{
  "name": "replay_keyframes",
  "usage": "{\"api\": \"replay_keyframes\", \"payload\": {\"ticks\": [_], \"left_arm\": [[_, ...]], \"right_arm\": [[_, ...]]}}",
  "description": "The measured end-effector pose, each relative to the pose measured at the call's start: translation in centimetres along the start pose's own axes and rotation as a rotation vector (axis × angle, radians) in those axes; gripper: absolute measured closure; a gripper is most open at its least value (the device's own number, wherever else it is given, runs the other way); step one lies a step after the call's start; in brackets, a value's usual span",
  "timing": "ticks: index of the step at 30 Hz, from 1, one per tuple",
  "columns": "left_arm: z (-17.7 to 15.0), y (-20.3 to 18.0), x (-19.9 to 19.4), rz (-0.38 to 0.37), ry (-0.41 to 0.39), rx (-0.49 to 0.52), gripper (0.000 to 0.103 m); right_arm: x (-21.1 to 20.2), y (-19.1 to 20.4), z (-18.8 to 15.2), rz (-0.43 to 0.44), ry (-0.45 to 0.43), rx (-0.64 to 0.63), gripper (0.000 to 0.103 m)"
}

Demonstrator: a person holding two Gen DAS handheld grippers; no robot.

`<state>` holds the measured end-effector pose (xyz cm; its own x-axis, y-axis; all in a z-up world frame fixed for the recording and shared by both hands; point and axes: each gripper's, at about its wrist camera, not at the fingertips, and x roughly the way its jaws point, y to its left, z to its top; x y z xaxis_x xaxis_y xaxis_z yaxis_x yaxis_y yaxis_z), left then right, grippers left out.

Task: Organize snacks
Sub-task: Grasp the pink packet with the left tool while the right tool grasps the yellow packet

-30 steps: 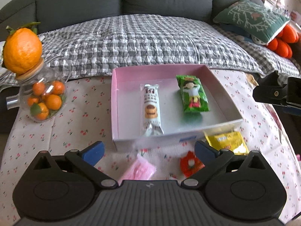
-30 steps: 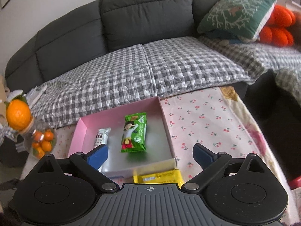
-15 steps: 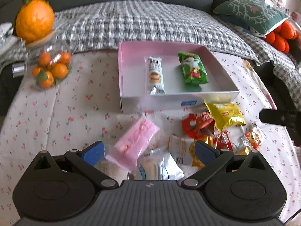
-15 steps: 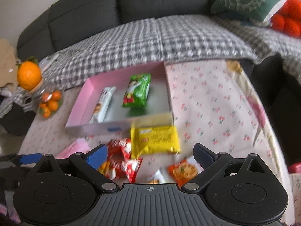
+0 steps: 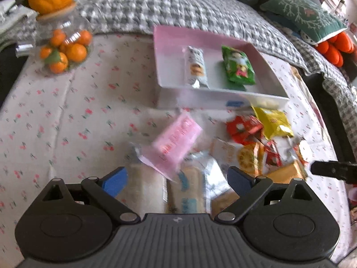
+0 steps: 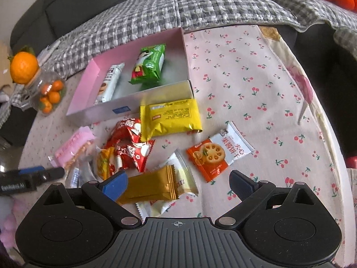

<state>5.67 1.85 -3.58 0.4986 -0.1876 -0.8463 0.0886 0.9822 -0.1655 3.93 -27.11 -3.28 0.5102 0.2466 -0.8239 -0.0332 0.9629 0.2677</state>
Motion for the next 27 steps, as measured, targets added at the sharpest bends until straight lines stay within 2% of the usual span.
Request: {"api": "replay_keyframes", "payload": {"ticks": [3,7,14,20,27], "left_arm": [[0.3,0.7,0.0,0.007,-0.06,0.022,0.013],[1.2,1.5,0.7,-0.037,-0.084,0.018,0.021],[2.0,1.3,2.2,-0.112,-0.067,0.07,0.033],[2.2,0.5,3.0,-0.099,-0.045,0.174,0.047],[2.7,0.2,3.8,-0.077,0.007,0.209,0.06]], "right_arm": [[0.1,-0.2,0.2,-0.024,-0.015,0.002,0.004],[0.8,-0.6,0.8,-0.043,-0.024,0.027,0.004],[2.1,-0.7,2.6,-0.048,-0.063,0.034,0.004],[4.3,-0.1,4.1,-0.049,-0.06,0.039,0.004],[6.5,0.6,5.5,-0.038,-0.043,0.099,0.004]]}}
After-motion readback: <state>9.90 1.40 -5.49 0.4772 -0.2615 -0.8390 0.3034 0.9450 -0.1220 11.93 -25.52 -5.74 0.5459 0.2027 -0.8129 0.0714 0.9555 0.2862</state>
